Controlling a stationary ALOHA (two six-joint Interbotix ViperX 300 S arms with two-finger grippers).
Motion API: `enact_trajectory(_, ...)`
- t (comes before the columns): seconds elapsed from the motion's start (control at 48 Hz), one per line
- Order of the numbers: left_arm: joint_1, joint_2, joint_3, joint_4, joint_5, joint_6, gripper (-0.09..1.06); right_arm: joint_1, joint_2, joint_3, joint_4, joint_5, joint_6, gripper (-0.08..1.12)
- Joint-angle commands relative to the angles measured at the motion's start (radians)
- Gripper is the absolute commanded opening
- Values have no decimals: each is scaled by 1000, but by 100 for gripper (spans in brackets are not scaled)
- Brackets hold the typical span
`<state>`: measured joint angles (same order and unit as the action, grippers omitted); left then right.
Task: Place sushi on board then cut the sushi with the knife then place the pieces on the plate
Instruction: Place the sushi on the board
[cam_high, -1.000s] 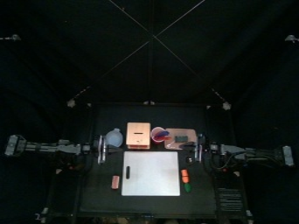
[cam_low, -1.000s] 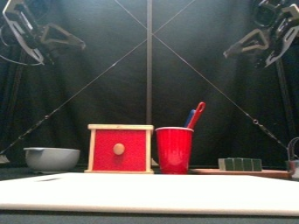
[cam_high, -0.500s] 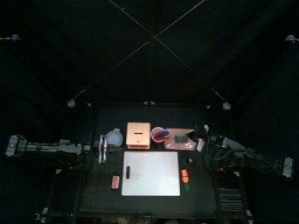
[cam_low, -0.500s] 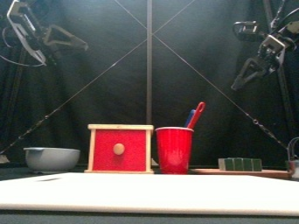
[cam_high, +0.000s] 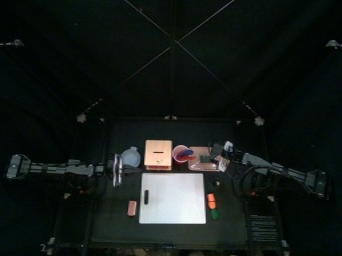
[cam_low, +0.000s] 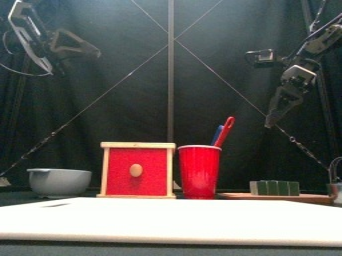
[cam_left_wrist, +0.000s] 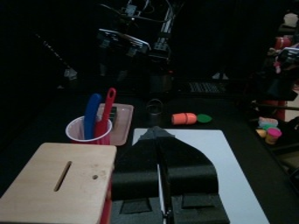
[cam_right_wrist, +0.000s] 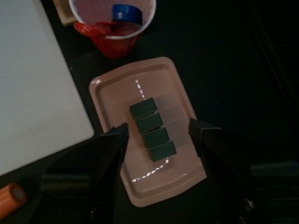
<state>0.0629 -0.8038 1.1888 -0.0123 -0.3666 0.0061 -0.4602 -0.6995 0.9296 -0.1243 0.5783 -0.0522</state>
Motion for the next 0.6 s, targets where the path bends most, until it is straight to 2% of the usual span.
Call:
enact_trajectory(0.021, 5, 3, -12, 2, -9, 2, -2, -37, 37, -35, 51, 12, -35, 98)
enact_trajectory(0.125, 6, 3, -11, 0, -9, 2, -2, -64, 87, -41, 98, 32, -80, 102)
enact_trajectory(0.396, 6, 3, -5, 0, -9, -2, -2, -135, 241, -86, 268, 64, -337, 102)
enact_trajectory(0.604, 6, 3, 2, 0, -9, -3, -2, -198, 318, -97, 333, 64, -477, 102)
